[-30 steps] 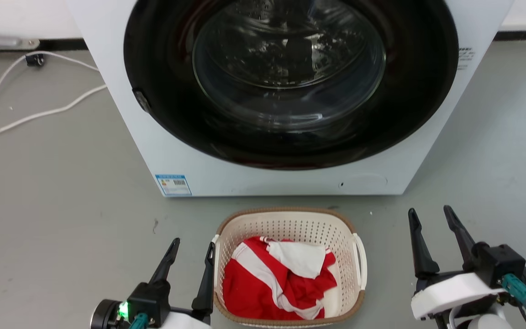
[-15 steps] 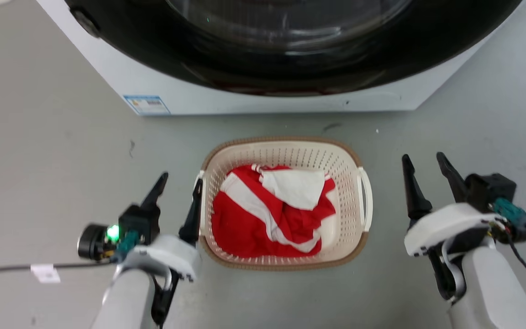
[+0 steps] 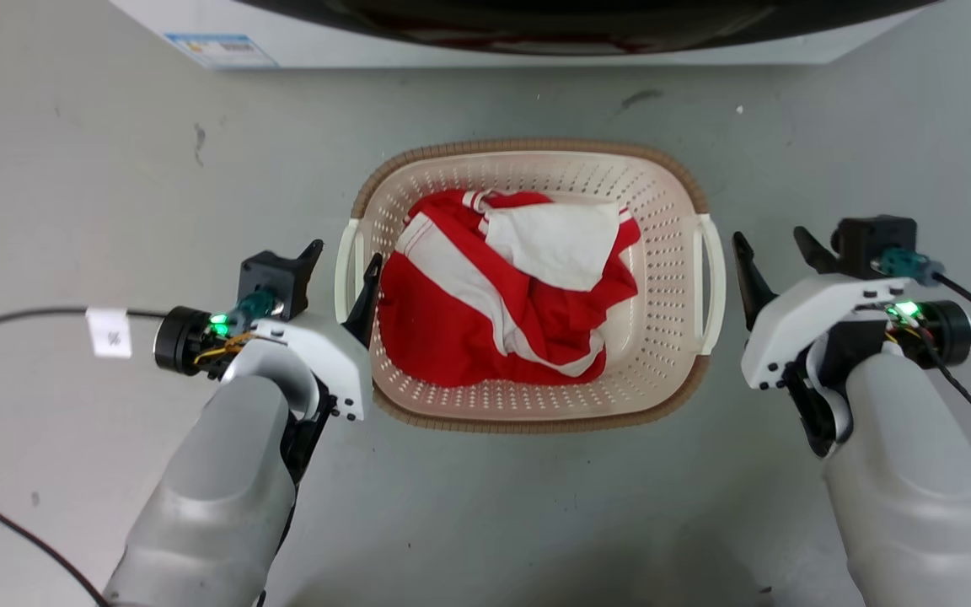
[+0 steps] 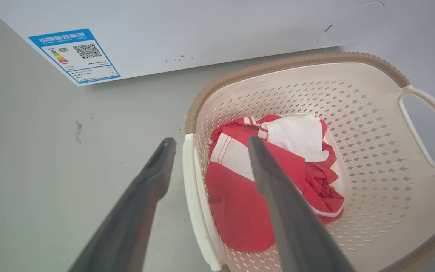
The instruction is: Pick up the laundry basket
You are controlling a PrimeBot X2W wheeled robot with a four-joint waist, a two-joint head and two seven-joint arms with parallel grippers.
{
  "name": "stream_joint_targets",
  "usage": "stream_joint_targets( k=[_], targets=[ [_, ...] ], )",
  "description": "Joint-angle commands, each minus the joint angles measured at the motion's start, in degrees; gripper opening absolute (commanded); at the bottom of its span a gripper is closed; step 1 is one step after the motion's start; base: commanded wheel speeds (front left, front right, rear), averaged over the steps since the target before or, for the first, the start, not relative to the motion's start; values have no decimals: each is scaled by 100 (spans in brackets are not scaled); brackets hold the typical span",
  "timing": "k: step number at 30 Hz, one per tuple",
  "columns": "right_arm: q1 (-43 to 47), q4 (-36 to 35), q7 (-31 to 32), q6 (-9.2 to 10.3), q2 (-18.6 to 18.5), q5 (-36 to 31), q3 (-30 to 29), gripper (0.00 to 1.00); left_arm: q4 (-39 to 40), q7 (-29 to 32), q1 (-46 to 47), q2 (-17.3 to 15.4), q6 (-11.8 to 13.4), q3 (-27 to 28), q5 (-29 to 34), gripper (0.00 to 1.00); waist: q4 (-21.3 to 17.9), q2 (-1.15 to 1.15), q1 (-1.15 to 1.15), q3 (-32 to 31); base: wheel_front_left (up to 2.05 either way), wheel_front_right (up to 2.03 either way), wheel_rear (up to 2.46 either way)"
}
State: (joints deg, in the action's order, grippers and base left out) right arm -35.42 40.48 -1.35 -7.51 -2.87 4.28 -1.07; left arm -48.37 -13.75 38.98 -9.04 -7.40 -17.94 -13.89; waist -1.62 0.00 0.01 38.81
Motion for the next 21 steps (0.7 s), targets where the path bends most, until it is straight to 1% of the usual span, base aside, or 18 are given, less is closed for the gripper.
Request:
stream_joint_targets(
  k=[1,7,11,14,21],
  targets=[
    [-175,153,41,4,0,25,40,100,-146,57,163,-52,-4,-160,-160,100,32,0,-1,162,0,0,0],
    [-686,957,295,4,-2,79,267,100,-600,413,640,-200,-5,-1011,-892,100,68,0,-1,424,0,0,0],
    [-1075,1429,446,4,-2,307,376,100,-756,596,930,-313,-6,-1431,-1295,100,98,0,-1,580,0,0,0],
    [-1360,1830,674,4,-2,465,407,100,-866,792,1113,-347,-6,-1755,-1559,100,142,0,-1,684,0,0,0],
    [-1975,2599,1073,4,-2,328,463,100,-983,1365,1552,-443,-6,-2416,-2235,100,189,0,-1,915,0,0,0]
  ],
)
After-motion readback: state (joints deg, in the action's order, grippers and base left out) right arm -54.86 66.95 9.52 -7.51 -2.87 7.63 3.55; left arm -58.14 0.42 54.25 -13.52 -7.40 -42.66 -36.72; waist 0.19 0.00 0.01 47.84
